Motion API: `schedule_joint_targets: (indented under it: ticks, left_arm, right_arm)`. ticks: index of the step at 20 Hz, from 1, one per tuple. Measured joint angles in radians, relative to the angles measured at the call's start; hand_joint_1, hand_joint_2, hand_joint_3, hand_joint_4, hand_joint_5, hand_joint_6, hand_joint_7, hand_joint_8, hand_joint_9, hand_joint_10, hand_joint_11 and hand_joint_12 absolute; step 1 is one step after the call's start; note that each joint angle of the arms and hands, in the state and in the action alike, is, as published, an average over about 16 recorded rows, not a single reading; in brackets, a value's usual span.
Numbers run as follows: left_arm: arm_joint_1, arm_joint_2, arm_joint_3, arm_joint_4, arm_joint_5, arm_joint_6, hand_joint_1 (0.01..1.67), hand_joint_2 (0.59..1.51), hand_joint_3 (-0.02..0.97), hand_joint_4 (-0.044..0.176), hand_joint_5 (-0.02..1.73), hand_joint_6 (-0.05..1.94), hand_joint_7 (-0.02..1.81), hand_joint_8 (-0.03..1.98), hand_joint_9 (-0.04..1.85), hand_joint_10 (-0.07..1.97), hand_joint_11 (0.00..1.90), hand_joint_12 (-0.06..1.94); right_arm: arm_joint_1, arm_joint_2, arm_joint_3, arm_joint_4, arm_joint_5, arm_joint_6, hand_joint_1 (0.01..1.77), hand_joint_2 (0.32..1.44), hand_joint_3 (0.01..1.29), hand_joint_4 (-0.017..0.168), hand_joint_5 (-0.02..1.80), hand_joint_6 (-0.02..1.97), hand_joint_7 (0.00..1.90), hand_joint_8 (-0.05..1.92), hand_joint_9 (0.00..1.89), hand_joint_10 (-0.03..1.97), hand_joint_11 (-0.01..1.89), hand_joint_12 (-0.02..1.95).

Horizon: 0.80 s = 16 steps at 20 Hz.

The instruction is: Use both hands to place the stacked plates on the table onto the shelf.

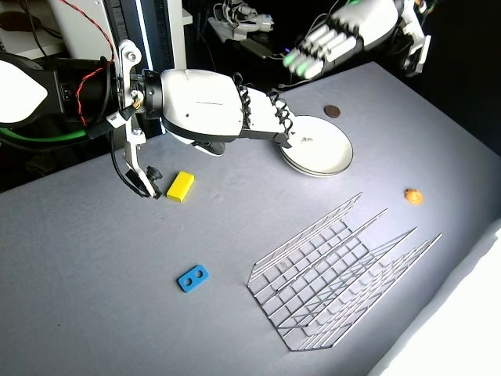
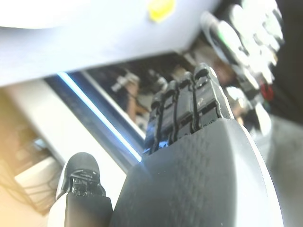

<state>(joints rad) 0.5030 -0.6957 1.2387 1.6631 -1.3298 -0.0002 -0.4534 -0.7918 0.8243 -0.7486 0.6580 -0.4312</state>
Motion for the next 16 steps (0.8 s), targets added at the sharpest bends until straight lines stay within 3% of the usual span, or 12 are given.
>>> schedule_joint_targets:
  ticks: [8,16]
  left_arm:
    - [0.192,-0.003,0.026,-0.013,0.154,0.037,0.02,1.171,0.016,0.0,0.09,0.0,0.08,0.01,0.05,0.01,0.02,-0.01]
    - [0.309,-0.01,0.055,-0.027,0.25,0.051,0.02,1.178,0.016,0.0,0.1,0.0,0.09,0.01,0.05,0.01,0.02,0.0]
  right_arm:
    - [0.002,-0.006,0.002,-0.009,-0.005,-0.004,1.4,1.03,0.02,-0.003,0.09,0.02,0.06,0.01,0.06,0.01,0.02,0.33]
    - [0.002,-0.008,0.002,-0.012,-0.005,-0.018,1.32,0.99,0.02,-0.002,0.03,0.02,0.02,0.01,0.02,0.01,0.02,0.07]
